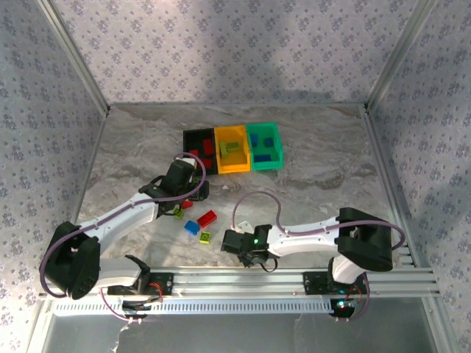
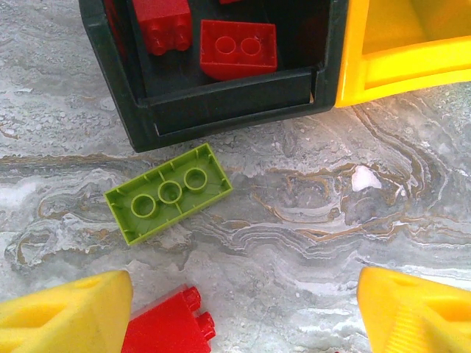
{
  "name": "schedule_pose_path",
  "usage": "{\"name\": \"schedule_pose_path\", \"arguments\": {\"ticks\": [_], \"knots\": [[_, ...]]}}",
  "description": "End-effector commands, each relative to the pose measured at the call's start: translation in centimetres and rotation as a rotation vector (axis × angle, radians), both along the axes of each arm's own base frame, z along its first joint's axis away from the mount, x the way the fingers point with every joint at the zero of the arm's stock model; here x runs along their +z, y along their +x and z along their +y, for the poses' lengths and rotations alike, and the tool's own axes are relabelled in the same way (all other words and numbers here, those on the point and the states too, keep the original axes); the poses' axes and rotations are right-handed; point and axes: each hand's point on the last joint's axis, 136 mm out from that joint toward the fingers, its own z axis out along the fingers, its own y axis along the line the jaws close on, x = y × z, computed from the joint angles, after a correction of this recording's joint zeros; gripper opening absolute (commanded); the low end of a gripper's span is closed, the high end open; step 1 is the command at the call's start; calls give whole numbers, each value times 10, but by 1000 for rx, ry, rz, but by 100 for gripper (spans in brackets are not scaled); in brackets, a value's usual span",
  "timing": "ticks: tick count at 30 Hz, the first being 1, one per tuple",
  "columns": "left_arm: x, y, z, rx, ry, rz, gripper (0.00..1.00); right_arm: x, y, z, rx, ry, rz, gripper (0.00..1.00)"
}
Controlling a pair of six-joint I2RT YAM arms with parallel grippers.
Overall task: Sort the legos into containers by color
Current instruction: Pick up the lego from the bottom-center of the table.
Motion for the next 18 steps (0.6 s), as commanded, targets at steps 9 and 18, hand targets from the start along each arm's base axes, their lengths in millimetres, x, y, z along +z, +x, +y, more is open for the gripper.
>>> {"name": "schedule_pose_path", "arguments": {"ticks": [9,18], "knots": [[-1,-5,-2,-3,-32,12,80,31,71,19,-27,188,-66,32],[-2,-20,14,20,3,28,80,81,209,3,-185,319,-232,32]]}}
